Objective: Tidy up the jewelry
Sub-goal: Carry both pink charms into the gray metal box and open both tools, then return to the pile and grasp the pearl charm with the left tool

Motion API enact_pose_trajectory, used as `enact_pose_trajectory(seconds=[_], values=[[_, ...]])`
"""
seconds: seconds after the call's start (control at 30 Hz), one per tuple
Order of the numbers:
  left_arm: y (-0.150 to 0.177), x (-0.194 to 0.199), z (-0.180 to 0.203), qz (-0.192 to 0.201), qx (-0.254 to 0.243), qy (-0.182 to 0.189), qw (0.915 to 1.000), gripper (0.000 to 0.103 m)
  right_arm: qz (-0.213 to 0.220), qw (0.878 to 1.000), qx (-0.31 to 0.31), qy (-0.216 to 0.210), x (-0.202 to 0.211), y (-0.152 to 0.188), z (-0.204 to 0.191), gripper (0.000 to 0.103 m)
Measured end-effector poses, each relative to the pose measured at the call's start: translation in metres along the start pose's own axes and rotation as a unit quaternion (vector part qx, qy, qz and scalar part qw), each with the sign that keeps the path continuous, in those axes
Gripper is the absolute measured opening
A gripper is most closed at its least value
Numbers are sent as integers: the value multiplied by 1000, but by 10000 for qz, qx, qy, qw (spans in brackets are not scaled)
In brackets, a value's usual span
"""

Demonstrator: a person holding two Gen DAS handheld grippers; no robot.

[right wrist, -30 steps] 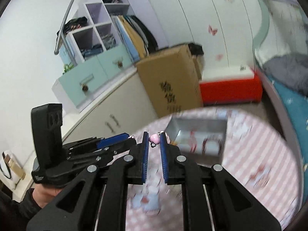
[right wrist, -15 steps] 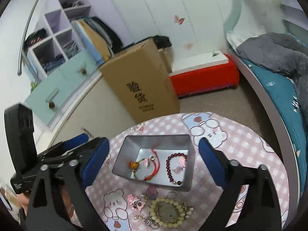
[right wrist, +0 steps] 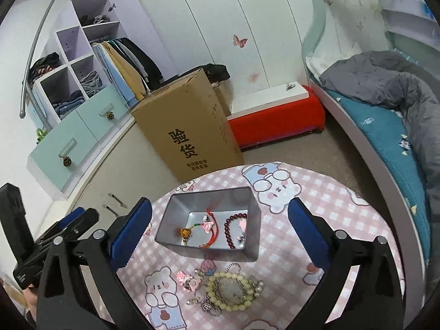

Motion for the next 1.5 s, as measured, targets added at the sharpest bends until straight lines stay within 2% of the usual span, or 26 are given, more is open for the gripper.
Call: enact_pose_trajectory(seconds=[0.3, 0.57, 0.67, 0.8, 0.9, 1.13, 1.23, 1.33, 1.4, 1.47, 1.5], values=[[38, 16, -4, -98, -191, -150, 9997, 93, 59, 9978, 613, 256, 24, 37, -21, 95], [75, 19, 9, -313, -495, -52, 9983, 93, -204, 9957, 822, 382, 30, 84, -17, 95], [92, 15, 19, -466, -614, 105, 9970, 93, -404, 9949, 849, 353, 27, 102, -15, 95], [110, 5, 34, -699, -829, 172, 9940, 93, -653, 9943, 799, 269, 20, 124, -11, 89], [122, -9, 47, -908, -1004, 288, 9904, 93, -748, 9943, 703, 295, 16, 133, -5, 89], [143, -53, 65, -1389, -1215, 161, 9827, 92, -804, 9946, 534, 369, 17, 141, 6, 89], [151, -67, 67, -1632, -1213, 150, 9790, 82, -843, 9944, 497, 404, 16, 143, 9, 89], [149, -67, 68, -1613, -1145, 310, 9798, 68, -902, 9939, 488, 394, 14, 146, 11, 89], [148, -67, 69, -1595, -1170, 337, 9797, 57, -959, 9935, 488, 371, 10, 149, 10, 89], [148, -66, 71, -1583, -1154, 470, 9795, 40, -1018, 9928, 512, 357, 6, 151, 8, 89], [148, -66, 70, -1572, -1153, 502, 9795, 35, -1059, 9924, 523, 350, 3, 153, 7, 89]])
Point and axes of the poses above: each gripper's, at about its wrist camera, not at the fingertips, and x roughly against the way its jaws point, z to its right, y to its underside, the point moved 5 cm from there along -x, roughly the way its jaws point, and after that the axes turned 3 degrees about -z, right-handed, at the moved point
